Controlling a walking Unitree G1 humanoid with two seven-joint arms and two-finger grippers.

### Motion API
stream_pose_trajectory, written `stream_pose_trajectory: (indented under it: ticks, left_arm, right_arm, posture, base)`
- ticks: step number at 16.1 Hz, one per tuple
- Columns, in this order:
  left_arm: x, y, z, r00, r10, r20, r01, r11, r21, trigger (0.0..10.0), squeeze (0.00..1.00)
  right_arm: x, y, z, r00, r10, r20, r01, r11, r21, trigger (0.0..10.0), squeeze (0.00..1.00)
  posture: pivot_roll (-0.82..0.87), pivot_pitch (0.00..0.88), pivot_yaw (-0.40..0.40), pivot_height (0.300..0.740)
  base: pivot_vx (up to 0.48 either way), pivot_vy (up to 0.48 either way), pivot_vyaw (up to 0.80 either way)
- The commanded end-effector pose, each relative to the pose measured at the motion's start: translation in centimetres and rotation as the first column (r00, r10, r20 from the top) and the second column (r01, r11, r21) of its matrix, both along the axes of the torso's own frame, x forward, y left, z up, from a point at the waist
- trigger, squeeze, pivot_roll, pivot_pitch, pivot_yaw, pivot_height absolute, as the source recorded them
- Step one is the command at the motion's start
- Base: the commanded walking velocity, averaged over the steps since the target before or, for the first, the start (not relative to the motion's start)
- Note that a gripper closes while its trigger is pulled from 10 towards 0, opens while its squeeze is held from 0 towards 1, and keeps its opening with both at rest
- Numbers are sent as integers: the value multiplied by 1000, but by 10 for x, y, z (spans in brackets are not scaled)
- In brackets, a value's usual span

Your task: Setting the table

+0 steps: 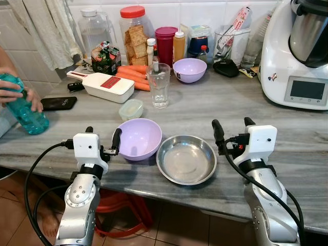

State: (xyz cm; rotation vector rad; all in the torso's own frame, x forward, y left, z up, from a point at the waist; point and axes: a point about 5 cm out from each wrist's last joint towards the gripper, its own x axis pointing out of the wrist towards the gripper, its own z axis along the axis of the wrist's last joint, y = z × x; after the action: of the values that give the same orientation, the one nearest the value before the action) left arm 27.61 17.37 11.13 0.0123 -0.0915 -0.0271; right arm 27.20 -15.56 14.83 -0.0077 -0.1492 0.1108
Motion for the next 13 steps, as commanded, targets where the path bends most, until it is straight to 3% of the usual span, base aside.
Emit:
stream_pose_trajectory:
  ticks: [1,13]
  left_arm:
    - [2,3,1,1000,12,-9,-12,1000,11,10000,0]
    - [4,4,3,1000,4,-14,-4,1000,26,10000,0]
  right_arm:
    - [1,4,-3,1000,3,-9,-3,1000,10,10000,0]
    - [3,3,-3,1000,-24,-5,24,999,32,10000,0]
  posture:
    - [-44,0,107,740]
    - [-38,0,122,740]
  base:
    - [-270,0,0]
    - [-287,0,0]
